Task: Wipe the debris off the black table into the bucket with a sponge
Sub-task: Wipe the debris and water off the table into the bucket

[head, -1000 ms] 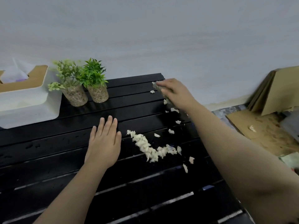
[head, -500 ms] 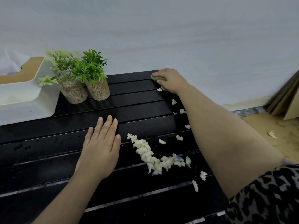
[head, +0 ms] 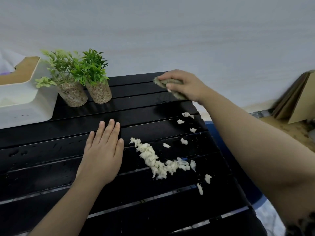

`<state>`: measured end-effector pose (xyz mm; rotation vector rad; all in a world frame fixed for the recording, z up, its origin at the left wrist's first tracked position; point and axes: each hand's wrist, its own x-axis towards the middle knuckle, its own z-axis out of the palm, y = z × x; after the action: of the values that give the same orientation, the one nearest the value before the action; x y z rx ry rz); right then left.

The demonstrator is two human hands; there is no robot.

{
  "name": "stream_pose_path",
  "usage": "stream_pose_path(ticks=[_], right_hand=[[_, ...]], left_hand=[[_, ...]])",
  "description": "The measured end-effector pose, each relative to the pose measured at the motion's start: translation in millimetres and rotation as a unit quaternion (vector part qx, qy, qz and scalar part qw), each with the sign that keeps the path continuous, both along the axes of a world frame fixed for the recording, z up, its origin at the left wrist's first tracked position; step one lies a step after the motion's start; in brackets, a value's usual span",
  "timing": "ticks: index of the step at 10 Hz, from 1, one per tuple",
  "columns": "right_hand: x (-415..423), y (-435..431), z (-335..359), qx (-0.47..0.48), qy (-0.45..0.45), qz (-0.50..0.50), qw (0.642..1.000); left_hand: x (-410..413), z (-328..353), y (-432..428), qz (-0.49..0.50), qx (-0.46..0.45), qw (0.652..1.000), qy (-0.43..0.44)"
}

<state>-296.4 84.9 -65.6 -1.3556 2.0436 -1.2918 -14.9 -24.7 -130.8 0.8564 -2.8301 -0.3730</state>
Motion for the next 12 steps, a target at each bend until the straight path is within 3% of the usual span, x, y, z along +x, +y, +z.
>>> stream_pose_path(ticks=[1, 2, 5, 6, 7, 8, 9, 10, 11, 12], right_hand=[[-23.2, -11.8, -19.9, 0.077, 0.064, -0.044, 0.994], [-24.1, -14.3, -34.0, 0.126, 0.205, -0.035, 0.97], [66.2, 63.8, -25.5, 0.128, 0.225, 0.184, 0.948], [61.1, 69.9, -14.1, 0.113, 0.172, 0.175, 0.963], [33.8, 57.4, -7.3, 0.075, 0.108, 0.056, 0.99], [22.4, 46.7, -22.1, 0.134, 0.185, 0.021, 0.973], [30.7, 46.9, -32.7, 0.13, 0.238, 0.002, 0.963], [48.3, 58.2, -30.3, 0.093, 0.232, 0.045, 0.967], [71.8, 70.6, -26.9, 0.113, 0.217, 0.137, 0.96], [70.9, 72.7, -19.2, 0.098, 0.159, 0.135, 0.973]], left_hand=[[-0.3, 0.4, 0.1, -0.001, 0.0, 1.0, 0.005], [-0.7, -0.2, -0.4, -0.001, 0.001, 1.0, 0.009], [-1.6, -1.3, -0.7, 0.001, 0.001, 1.0, 0.002], [-1.7, 0.0, -0.5, -0.001, 0.0, 1.0, -0.005], [-1.4, 1.2, -0.1, 0.0, 0.007, 1.0, -0.008], [-1.7, 1.8, 0.5, 0.0, 0.007, 1.0, -0.014], [-1.7, 1.9, 0.5, 0.001, 0.007, 1.0, -0.013], [-1.4, 2.5, 1.5, 0.001, 0.008, 1.0, -0.014], [-1.9, 3.3, 1.4, 0.002, 0.007, 1.0, -0.012], [-2.1, 3.1, 1.9, 0.001, 0.01, 1.0, -0.009]])
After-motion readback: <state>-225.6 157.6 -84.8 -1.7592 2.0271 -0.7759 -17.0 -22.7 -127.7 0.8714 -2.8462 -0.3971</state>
